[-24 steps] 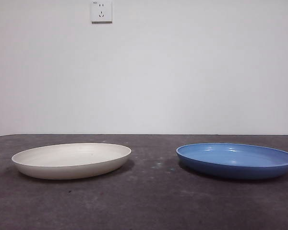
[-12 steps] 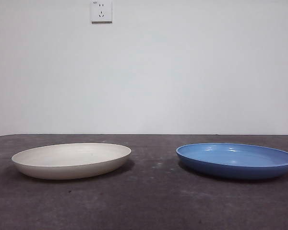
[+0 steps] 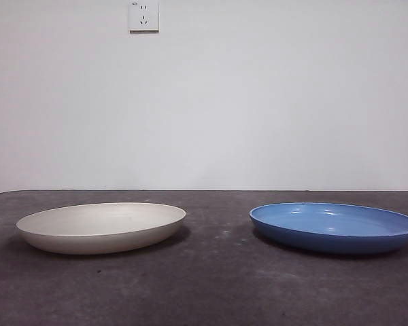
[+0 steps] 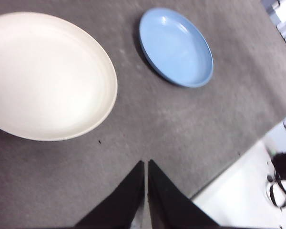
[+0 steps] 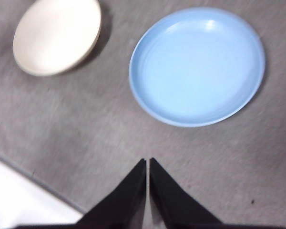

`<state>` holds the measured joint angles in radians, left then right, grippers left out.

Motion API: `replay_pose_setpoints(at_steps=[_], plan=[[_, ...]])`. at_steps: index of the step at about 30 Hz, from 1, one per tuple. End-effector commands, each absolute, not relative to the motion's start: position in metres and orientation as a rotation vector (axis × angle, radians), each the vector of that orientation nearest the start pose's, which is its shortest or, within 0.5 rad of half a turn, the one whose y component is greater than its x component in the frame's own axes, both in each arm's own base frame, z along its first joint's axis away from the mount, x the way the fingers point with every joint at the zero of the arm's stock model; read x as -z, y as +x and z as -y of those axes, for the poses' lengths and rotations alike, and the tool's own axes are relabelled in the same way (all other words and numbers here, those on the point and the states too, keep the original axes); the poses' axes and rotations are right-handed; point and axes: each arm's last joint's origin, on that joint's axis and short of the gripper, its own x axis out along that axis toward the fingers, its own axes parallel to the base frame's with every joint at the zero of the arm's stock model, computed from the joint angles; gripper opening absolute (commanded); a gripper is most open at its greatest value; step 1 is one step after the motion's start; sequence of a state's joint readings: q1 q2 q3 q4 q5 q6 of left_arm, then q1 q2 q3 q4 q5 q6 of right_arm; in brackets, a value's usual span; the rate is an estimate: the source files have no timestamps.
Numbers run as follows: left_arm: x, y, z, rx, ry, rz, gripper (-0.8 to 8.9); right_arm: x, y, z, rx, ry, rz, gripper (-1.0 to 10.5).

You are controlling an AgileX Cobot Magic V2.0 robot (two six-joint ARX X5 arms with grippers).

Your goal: Pick up the white plate, put it on the blue plate, put it on desk

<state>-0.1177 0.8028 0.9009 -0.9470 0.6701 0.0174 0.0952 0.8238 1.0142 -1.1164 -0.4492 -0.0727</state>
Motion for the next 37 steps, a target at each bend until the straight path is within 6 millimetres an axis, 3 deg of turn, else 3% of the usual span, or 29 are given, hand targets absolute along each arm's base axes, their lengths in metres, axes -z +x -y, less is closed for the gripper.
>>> replay_pose_setpoints(at_steps=[1,7,10,11,13,16,26,37], plan=[[-0.315,0.132,0.036,0.780,-0.184,-0.804,0.13,-0.332,0.126,-0.028,-0.571,0.066,-0.893,0.1],[-0.315,0.132,0.036,0.782,-0.183,-0.804,0.35,-0.332,0.126,-0.030,-0.580,0.058,-0.888,0.2],[-0.316,0.132,0.036,0.781,-0.184,-0.804,0.75,-0.332,0.126,-0.030,-0.578,0.063,-0.886,1.7],[-0.316,0.132,0.036,0.781,-0.184,-0.804,1.21,-0.332,0.126,-0.030,-0.577,0.065,-0.886,2.3],[-0.315,0.132,0.036,0.779,-0.189,-0.806,3.20,-0.332,0.126,-0.030,-0.576,0.066,-0.886,3.4],[-0.315,0.132,0.036,0.776,-0.194,-0.809,5.04,-0.332,0.126,-0.030,-0.574,0.071,-0.888,4.0],[-0.316,0.132,0.036,0.765,-0.196,-0.809,5.04,-0.332,0.126,-0.030,-0.574,0.072,-0.888,4.0],[-0.322,0.143,0.034,0.597,-0.202,-0.789,4.95,-0.333,0.127,-0.030,-0.572,0.075,-0.879,4.0]])
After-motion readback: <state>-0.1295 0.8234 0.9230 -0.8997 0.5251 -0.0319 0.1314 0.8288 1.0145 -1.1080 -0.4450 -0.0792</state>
